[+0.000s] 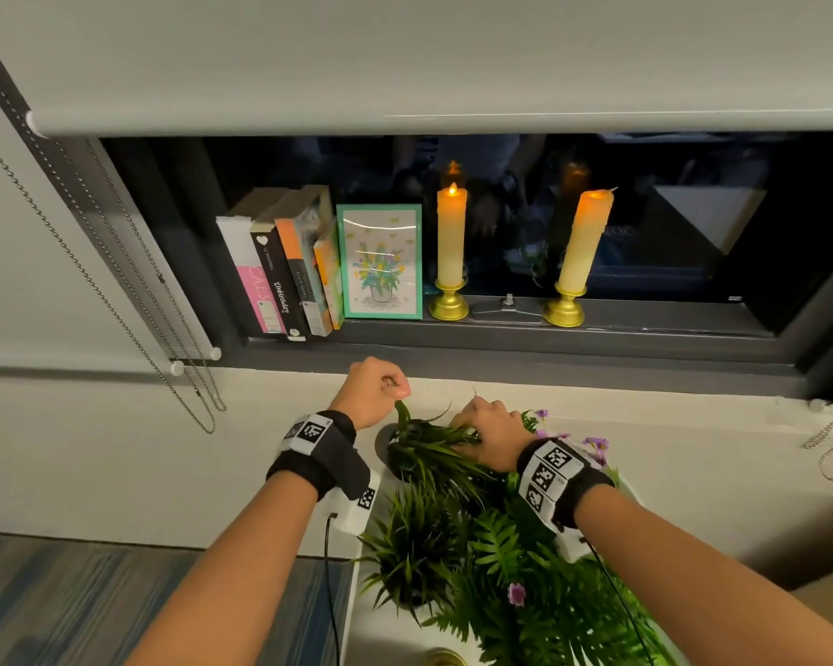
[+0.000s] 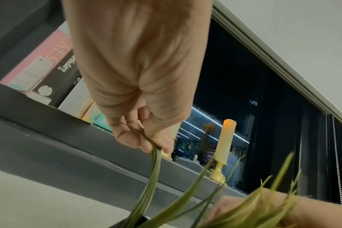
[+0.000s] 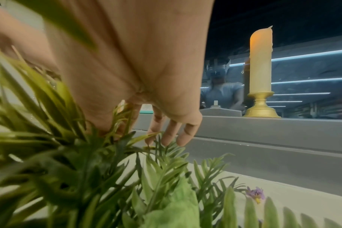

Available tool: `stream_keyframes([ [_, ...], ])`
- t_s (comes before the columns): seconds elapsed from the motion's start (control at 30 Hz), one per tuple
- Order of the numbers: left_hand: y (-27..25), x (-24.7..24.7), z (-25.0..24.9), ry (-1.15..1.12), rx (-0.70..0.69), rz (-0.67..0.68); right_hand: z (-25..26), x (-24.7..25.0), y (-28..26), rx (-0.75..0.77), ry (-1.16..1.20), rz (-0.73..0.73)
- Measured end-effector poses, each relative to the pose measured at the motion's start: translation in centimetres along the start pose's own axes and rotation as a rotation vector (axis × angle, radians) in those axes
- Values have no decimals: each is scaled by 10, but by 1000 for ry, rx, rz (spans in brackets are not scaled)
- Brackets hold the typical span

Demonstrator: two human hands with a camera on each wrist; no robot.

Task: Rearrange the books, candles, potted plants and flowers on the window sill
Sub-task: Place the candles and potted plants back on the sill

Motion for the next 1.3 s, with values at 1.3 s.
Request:
stream_keyframes([
  [1.3,5,104,-18,-116,-76,-480,32,145,-19,353,655,-648],
])
Point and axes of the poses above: each hand's wrist, its own y-axis towards the middle knuckle, its own x-axis out of the back of the hand, z = x × y, the point moved 3 cm from there along y, towards the middle knuckle, and after that the axes turned 8 degrees about y, right-handed, at the moved point
